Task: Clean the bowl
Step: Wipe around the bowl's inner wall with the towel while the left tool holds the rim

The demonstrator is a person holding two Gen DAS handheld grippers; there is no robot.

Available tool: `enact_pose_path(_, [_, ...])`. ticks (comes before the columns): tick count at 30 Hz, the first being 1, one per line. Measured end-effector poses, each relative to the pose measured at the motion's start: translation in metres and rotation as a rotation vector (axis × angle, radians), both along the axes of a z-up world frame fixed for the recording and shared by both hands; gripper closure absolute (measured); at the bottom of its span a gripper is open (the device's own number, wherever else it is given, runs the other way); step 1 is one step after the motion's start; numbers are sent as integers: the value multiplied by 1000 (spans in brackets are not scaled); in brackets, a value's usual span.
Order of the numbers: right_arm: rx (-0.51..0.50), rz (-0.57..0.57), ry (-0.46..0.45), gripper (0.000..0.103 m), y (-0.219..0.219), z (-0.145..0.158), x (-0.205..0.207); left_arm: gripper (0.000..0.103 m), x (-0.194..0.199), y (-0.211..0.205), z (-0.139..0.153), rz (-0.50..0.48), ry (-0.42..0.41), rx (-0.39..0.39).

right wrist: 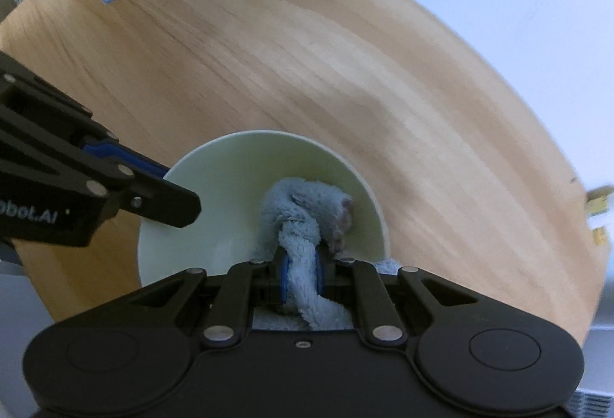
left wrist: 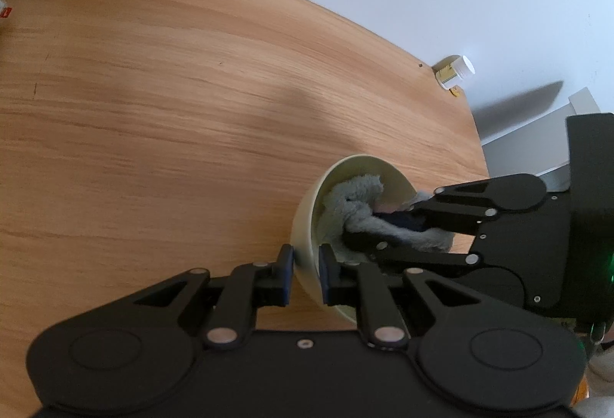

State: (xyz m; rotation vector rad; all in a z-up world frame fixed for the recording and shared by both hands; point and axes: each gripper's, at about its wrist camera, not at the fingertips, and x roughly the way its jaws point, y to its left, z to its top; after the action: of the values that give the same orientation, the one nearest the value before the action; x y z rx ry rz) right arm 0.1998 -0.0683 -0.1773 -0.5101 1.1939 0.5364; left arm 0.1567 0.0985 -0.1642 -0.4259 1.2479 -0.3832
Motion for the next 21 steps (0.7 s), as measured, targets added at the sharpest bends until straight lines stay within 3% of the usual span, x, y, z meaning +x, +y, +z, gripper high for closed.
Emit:
enact_pose_path(6, [232,-18,136,88,-15,8,1,90,0,0,0,0,5,-1])
enact_pose_path(8, [263,8,154,88,-15,8,-1,90,1,-1,-1,-1,11,-3])
enact_pose_path(15, [251,33,114,88,-10,0,5,89,4,-5,-2,-15,2,26])
enact_pose_path(17, [205,26,59,88,-9,-2,3,89,4,-9,-1,-23,-6,40])
enact_pose_path(21, [131,-23,37,88,-6,-2,8,89,5,-12,-1,-22,-21,57])
